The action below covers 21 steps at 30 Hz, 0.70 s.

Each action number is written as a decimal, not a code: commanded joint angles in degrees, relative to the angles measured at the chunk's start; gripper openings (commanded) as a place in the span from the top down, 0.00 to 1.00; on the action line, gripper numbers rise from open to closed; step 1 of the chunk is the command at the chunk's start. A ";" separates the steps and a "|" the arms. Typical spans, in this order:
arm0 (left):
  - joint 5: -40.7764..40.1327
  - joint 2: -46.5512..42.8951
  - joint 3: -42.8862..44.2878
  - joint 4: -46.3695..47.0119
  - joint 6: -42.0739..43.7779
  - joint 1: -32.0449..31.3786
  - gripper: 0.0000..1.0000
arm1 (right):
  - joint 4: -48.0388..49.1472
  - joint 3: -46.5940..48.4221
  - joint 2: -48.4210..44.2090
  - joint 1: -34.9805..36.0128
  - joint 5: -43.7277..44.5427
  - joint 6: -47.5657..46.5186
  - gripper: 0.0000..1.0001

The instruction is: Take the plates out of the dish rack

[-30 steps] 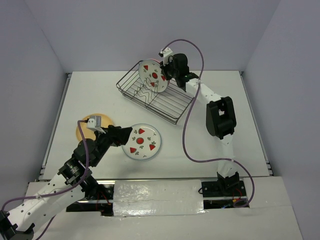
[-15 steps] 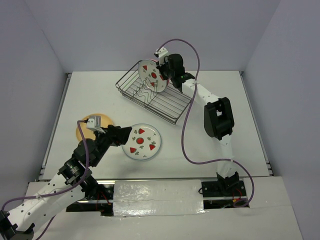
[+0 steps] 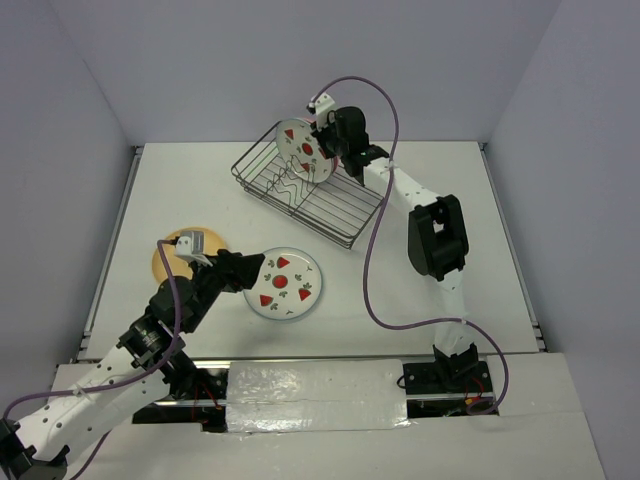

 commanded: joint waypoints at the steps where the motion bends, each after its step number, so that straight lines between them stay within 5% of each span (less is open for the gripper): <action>1: -0.35 -0.09 0.75 2.45 -0.29 -0.25 0.19 | 9.76 5.60 -6.79 0.76 -1.55 1.34 1.00; 21: -1.85 -0.27 1.10 1.75 0.59 -0.25 0.19 | 7.04 6.05 -15.92 0.85 -1.28 1.17 1.00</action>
